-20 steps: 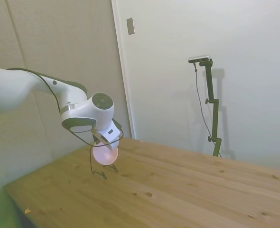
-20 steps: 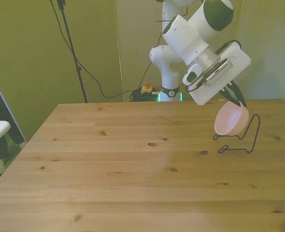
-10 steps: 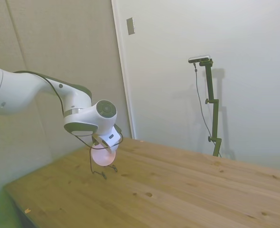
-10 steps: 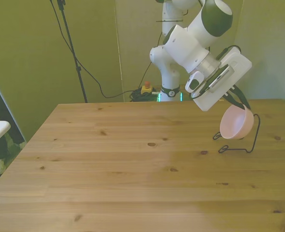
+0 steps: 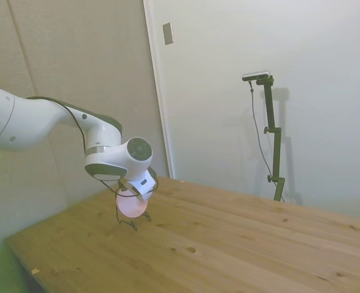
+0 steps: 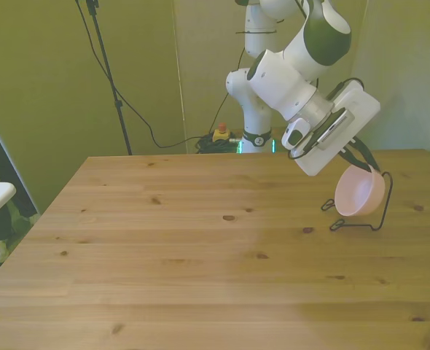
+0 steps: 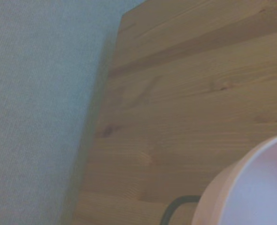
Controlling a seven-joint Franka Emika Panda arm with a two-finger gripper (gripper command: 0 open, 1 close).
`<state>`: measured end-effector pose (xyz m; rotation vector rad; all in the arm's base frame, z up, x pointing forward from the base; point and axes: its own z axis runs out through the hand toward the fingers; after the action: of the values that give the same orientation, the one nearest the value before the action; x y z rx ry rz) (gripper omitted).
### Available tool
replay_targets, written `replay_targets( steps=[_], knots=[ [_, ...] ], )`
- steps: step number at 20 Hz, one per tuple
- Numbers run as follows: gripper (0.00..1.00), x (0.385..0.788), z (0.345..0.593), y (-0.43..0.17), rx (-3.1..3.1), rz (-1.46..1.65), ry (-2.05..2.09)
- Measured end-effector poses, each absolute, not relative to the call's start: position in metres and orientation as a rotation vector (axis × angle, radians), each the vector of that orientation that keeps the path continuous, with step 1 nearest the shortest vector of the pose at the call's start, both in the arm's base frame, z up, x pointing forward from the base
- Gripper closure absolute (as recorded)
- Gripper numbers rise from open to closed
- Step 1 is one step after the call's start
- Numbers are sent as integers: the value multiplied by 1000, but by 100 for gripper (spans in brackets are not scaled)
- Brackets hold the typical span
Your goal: Load the bowl
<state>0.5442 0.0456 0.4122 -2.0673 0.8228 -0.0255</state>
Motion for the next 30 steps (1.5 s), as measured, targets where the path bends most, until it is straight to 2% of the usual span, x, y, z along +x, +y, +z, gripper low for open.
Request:
replay_targets(
  steps=[12, 30],
  knots=[
    [100, 544, 402, 44, -2073, -12, 828],
    [100, 544, 399, 42, -2036, -24, 813]
  ],
)
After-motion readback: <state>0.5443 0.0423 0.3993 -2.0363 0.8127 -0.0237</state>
